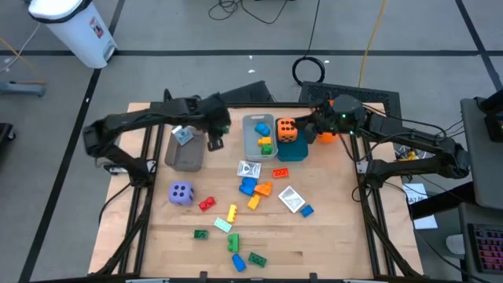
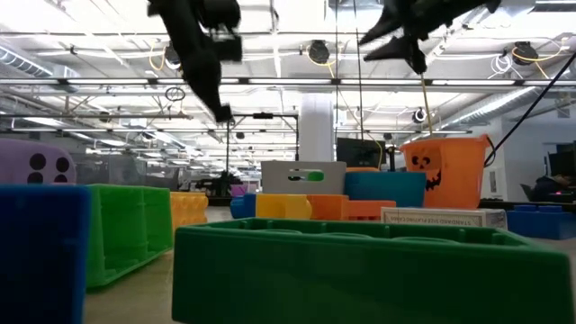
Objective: Pick & Place Toys
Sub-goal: Put the green game piece into the gray bin
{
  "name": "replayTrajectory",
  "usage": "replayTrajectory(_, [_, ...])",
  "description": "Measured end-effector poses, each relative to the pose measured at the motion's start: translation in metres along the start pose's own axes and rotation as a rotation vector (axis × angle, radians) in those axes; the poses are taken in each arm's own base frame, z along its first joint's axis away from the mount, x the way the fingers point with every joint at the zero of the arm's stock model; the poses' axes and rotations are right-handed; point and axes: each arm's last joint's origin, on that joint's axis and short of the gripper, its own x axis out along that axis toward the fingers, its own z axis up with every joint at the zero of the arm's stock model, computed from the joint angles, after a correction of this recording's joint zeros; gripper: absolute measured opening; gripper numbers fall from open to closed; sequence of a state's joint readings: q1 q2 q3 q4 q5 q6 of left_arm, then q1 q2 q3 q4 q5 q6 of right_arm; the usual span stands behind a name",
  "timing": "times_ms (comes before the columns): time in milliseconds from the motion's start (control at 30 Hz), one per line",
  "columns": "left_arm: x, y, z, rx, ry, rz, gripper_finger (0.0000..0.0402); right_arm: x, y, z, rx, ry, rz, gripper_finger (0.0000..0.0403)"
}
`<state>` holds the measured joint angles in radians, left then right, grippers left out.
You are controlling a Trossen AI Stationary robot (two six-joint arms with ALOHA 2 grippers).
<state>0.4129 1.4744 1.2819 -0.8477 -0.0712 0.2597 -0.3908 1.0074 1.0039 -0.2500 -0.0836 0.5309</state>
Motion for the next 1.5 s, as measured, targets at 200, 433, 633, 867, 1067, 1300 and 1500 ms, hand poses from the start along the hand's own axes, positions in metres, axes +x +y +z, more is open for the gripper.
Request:
replayTrajectory(200, [-0.047, -0.005, 0.007, 0.006, -0.184, 0.107, 0.0111, 0.018, 0.008, 0.01, 0.141, -0.037, 0.2, 0.0144])
replayTrajectory(433, [-0.073, -0.023, 0.04, 0.086, -0.288, 0.145, 0.0122, 0.07, 0.006, 0.005, 0.251, 0.02, 0.369, 0.0166])
replayTrajectory(633, [-0.083, -0.031, 0.062, 0.124, -0.323, 0.137, 0.0105, 0.106, 0.0, -0.003, 0.346, 0.061, 0.46, 0.0226])
replayTrajectory(867, [-0.063, -0.041, 0.072, 0.204, -0.254, 0.117, 0.0134, 0.121, 0.0, -0.003, 0.373, 0.012, 0.571, 0.0288])
replayTrajectory(1067, [-0.041, -0.051, 0.077, 0.238, -0.197, 0.095, 0.0109, 0.128, -0.005, -0.009, 0.405, 0.06, 0.528, 0.0301])
replayTrajectory(1300, [-0.038, -0.051, 0.079, 0.249, -0.205, 0.099, 0.0128, 0.13, -0.009, -0.016, 0.369, 0.092, 0.457, 0.0298])
replayTrajectory(1500, [-0.035, -0.051, 0.082, 0.255, -0.212, 0.1, 0.0116, 0.131, -0.01, -0.015, 0.365, 0.031, 0.393, 0.0299])
